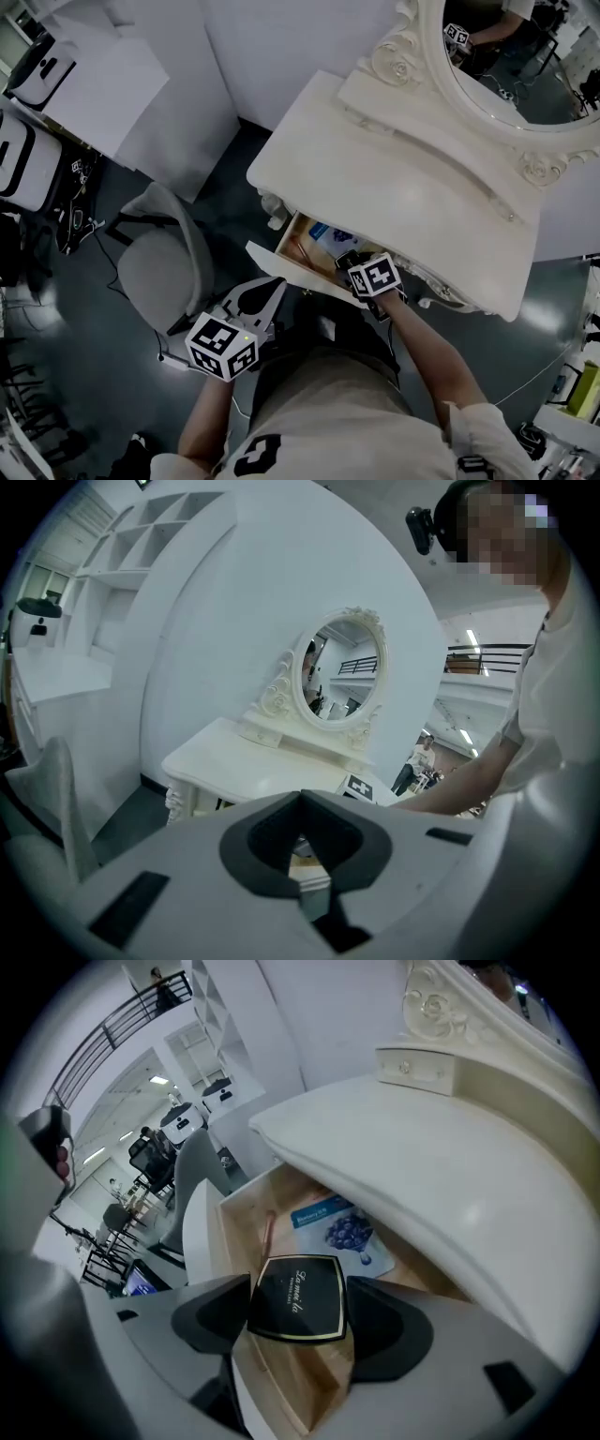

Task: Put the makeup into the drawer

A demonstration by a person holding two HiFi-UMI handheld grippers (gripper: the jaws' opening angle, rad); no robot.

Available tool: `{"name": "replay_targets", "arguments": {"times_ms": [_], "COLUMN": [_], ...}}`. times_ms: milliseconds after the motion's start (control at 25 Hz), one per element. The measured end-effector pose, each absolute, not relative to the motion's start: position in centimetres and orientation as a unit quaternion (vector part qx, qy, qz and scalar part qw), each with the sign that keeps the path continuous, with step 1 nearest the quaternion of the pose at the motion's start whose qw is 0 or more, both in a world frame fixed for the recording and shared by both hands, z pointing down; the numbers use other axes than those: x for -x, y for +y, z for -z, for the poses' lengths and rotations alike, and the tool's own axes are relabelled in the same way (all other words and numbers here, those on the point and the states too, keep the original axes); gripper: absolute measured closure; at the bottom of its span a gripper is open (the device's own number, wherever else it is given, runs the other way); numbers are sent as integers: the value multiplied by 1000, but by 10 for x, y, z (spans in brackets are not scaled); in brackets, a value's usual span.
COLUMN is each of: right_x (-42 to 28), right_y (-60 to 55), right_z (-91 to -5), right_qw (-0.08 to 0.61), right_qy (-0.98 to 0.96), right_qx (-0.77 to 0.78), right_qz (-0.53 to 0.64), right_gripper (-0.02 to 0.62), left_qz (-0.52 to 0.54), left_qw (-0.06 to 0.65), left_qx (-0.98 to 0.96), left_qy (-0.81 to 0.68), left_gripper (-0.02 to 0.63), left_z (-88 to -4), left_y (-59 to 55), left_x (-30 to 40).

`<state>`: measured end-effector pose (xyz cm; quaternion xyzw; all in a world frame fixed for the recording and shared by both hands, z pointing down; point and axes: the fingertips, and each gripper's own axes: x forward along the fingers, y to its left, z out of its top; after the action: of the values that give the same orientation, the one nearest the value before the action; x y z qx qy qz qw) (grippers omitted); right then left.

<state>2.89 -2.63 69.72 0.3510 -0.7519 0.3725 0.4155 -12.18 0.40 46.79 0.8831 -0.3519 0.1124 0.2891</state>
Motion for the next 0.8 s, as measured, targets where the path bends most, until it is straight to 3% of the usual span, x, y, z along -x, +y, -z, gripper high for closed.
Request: {"name": "replay_targets", "arguments": {"times_ms": [200,800], "right_x": [-23,-43], "right_y": [-25,-52], "right_z": [-721,-745], "right_qw": [444,436], "right_qy": [-744,-731], "right_qx": [-337,-396], "right_qz": [-368,-343], "right_gripper": [288,288], "left_qz": [-124,-140], "left_qw": [293,303], "left_qx": [-873,-873], "left_qy": [-370,-356], "left_gripper": [549,549], "left_z": [-474,-483], "left_y": [11,14], "left_x": [138,127]}}
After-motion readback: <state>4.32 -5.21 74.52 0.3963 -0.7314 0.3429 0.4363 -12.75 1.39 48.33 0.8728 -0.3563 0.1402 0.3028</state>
